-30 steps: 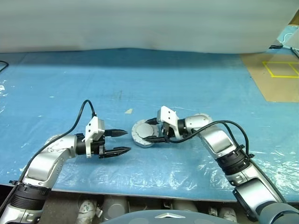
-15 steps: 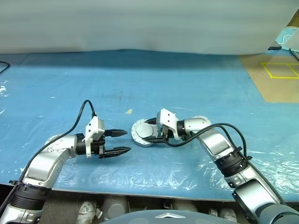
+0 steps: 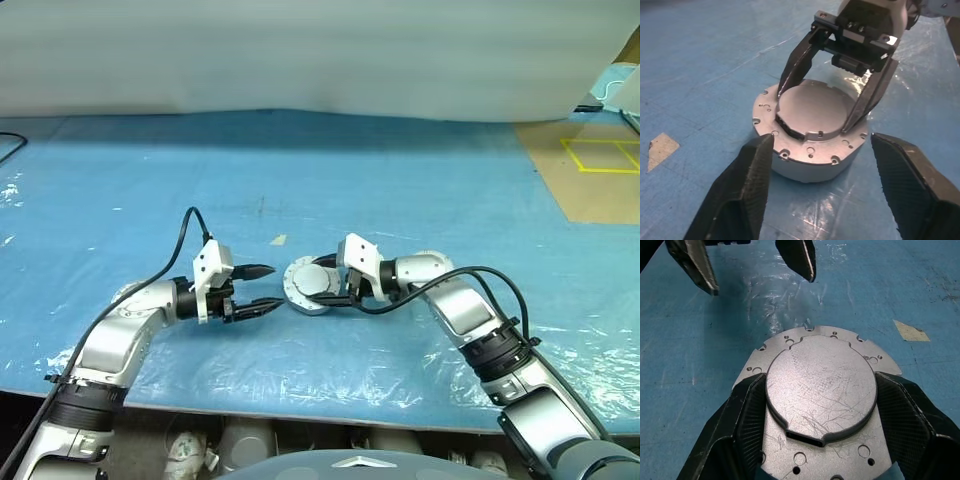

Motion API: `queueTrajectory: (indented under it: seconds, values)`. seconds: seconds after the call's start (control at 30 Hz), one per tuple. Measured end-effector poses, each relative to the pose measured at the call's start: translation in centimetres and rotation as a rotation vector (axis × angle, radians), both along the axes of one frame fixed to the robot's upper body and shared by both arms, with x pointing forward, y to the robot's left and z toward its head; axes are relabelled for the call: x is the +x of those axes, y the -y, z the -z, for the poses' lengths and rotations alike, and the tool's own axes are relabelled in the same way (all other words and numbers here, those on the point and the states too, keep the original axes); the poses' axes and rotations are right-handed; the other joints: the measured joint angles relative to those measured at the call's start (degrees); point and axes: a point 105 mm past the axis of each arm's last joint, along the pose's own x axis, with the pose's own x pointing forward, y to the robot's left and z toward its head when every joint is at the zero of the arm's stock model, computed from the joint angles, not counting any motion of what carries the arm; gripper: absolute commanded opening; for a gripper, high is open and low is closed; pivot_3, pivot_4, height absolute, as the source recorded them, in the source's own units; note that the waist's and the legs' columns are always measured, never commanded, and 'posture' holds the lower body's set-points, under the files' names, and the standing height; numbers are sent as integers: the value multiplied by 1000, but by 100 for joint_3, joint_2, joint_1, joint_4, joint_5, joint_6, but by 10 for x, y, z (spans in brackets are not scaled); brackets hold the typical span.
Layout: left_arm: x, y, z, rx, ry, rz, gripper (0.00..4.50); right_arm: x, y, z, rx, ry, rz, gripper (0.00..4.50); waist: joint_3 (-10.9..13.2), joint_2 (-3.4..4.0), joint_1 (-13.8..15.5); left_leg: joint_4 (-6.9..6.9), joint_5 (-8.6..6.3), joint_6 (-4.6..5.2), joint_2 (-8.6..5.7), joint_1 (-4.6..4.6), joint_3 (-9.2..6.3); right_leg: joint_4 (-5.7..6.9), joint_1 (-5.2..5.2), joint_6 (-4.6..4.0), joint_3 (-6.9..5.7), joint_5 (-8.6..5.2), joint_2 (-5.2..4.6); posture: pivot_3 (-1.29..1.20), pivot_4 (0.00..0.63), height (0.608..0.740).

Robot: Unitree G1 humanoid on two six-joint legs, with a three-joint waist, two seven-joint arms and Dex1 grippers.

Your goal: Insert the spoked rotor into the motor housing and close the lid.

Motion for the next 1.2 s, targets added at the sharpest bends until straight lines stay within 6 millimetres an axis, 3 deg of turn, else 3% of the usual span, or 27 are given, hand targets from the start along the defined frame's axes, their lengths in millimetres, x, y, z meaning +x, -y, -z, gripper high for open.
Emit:
queueTrajectory:
  seconds: [0.17,0.23,0.8,0.93,1.2]
  values:
    - [5,3,3,23,26,4,568,-1,0,0,1,0,0,2959,-1,-1,0,-9,0,0,1,-3,0,-9,-3,0,-1,0,0,0,150,740]
    - [7,4,7,36,23,4,37,-1,0,0,1,0,1,2959,-1,-1,1,-10,0,0,1,-3,0,-11,-3,0,0,0,-1,0,150,740]
    - [4,20,18,113,57,76,37,-3,1,0,0,1,2,2959,-1,-1,5,-41,0,0,-1,-5,1,-41,-3,4,2,-2,-4,0,150,740]
    - [3,20,18,117,66,85,0,-1,4,-1,-1,2,15,4358,-1,0,5,-53,0,0,-3,-3,1,-52,0,6,2,-3,-5,0,150,740]
    - [2,20,17,121,80,103,0,-7,14,-10,32,-110,37,4472,-2,1,15,-98,12,-20,-6,-14,5,-87,-8,10,-1,-8,-3,0,150,740]
